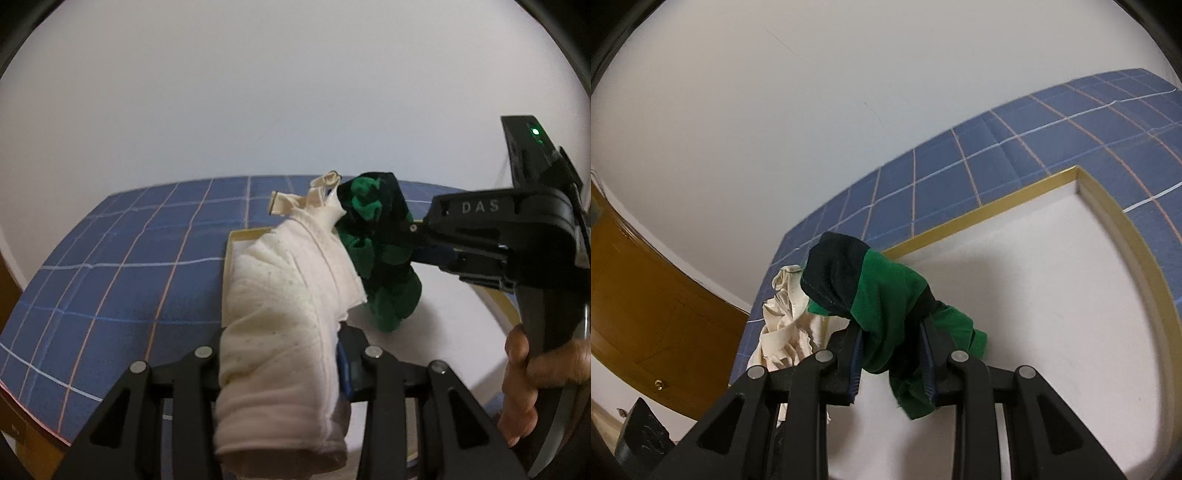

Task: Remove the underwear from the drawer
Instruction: 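Lift both held items out of the drawer and over the white tray, then lower both items into the tray and open both grippers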

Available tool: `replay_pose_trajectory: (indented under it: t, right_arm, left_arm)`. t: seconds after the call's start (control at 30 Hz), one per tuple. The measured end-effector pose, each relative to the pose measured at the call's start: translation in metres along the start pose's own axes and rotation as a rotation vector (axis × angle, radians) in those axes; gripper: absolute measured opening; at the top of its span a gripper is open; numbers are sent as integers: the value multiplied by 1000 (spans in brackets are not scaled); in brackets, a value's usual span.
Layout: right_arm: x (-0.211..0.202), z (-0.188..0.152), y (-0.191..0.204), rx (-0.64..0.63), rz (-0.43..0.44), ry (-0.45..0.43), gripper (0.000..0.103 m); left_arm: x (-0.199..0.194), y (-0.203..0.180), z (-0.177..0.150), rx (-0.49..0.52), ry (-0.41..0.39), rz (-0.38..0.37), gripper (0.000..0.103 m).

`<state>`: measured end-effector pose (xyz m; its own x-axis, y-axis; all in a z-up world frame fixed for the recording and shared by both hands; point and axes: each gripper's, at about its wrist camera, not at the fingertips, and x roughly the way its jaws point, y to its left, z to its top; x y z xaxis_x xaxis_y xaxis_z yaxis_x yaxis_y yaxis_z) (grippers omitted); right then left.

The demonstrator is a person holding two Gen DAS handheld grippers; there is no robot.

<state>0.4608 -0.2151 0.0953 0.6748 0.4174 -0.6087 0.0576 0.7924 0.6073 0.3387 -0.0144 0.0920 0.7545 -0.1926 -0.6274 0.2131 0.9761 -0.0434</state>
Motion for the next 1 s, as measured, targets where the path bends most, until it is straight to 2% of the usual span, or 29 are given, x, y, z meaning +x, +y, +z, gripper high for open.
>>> replay_pose_trajectory:
  t: [0.13, 0.33, 0.5, 0.57, 0.67, 0.7, 0.77, 0.83, 0.9, 1.0]
  right_arm:
    - [16, 8, 9, -43, -50, 11, 29]
    - [31, 11, 13, -61, -83, 29, 29]
    - [41, 16, 12, -67, -110, 43, 29]
    - [47, 18, 11, -63, -110, 51, 36]
    - [54, 18, 11, -70, -90, 83, 51]
    - [55, 19, 11, -70, -81, 87, 54]
    - [47, 22, 11, -47, -57, 66, 58]
    - [29, 23, 12, -29, -29, -1, 69]
    - [11, 22, 13, -29, -6, -66, 75]
    - [-17, 15, 19, -67, 11, -147, 76]
  left_arm:
    - [15, -1, 3, 4, 27, 27, 39]
    - [40, 11, -1, -66, 78, 12, 39]
    - [44, 12, 1, -66, 78, 4, 42]
    - [47, 15, 1, -73, 79, 15, 52]
    - [43, 15, 3, -89, 78, -3, 59]
    - [38, 16, 4, -99, 67, -16, 64]
    - [24, 16, 7, -106, 20, -13, 79]
    - [1, 15, 11, -94, -59, 14, 103]
    - [-18, 12, 13, -67, -120, 39, 103]
    - [-38, 5, 10, -8, -150, 66, 103]
